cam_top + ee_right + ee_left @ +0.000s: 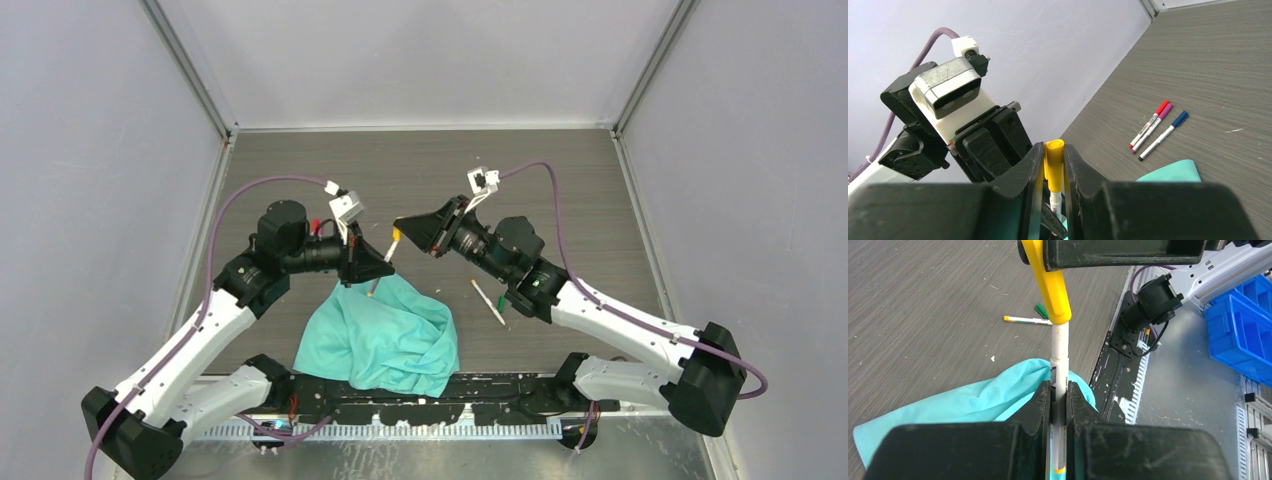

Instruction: Insert the pens into the pen caps

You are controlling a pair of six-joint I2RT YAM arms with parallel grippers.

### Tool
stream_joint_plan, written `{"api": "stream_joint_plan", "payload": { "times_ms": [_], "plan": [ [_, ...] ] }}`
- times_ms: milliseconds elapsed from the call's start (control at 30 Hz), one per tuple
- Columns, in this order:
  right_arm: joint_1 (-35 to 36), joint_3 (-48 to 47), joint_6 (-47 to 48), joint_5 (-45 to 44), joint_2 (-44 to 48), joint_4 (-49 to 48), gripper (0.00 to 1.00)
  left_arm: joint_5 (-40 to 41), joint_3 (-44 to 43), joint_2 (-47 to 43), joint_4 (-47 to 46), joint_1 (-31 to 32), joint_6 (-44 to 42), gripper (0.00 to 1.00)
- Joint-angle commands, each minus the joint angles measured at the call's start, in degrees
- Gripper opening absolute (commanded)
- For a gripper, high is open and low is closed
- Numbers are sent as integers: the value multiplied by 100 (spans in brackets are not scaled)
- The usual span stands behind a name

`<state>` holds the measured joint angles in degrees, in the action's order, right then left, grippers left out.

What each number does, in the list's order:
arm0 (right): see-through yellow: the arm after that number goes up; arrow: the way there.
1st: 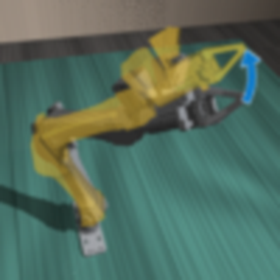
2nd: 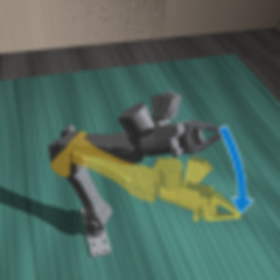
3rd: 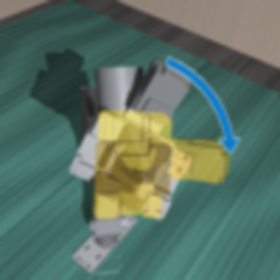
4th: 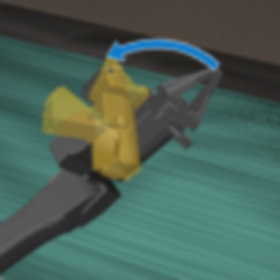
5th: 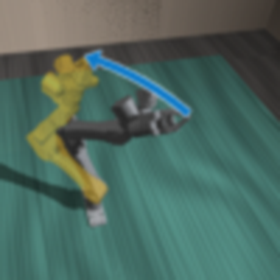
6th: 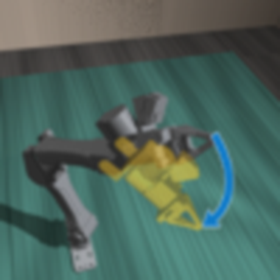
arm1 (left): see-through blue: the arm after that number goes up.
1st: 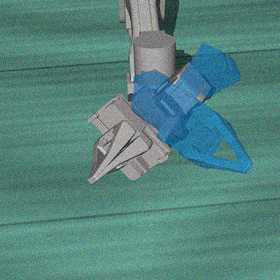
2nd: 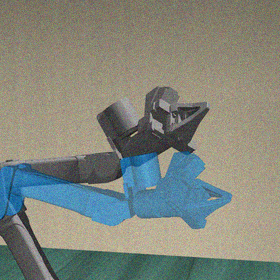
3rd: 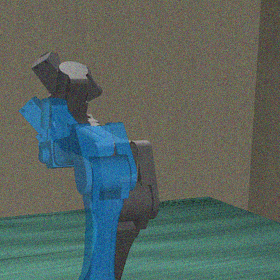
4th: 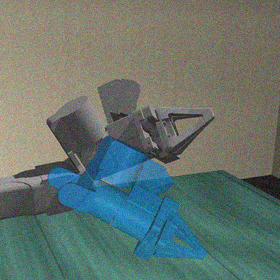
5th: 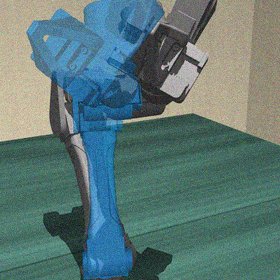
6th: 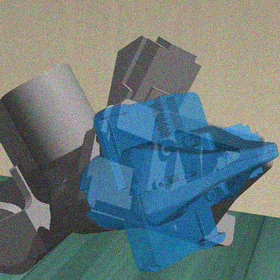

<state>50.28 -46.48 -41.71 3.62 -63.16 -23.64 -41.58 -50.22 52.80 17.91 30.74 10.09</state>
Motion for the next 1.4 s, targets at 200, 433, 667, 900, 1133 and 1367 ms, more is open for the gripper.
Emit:
{"api": "stream_joint_plan", "payload": {
  "times_ms": [200,433,667,900,1133,1367],
  "plan": [
    [436,642,192,-384,85,-1161,1,605,-13,-350,-399,-70,158,0],
    [639,629,158,-283,-162,-1158,1,645,18,-390,-421,-117,152,0],
    [730,651,141,-87,-161,-866,1,642,69,-481,-460,-121,79,0],
    [724,314,671,-421,449,121,64,522,75,-472,-442,-121,-13,0],
    [529,-250,1182,-131,578,768,81,70,98,-412,-527,-116,-28,0],
    [66,-657,1128,699,260,829,78,-554,153,-411,-752,-112,77,0]
  ]
}}
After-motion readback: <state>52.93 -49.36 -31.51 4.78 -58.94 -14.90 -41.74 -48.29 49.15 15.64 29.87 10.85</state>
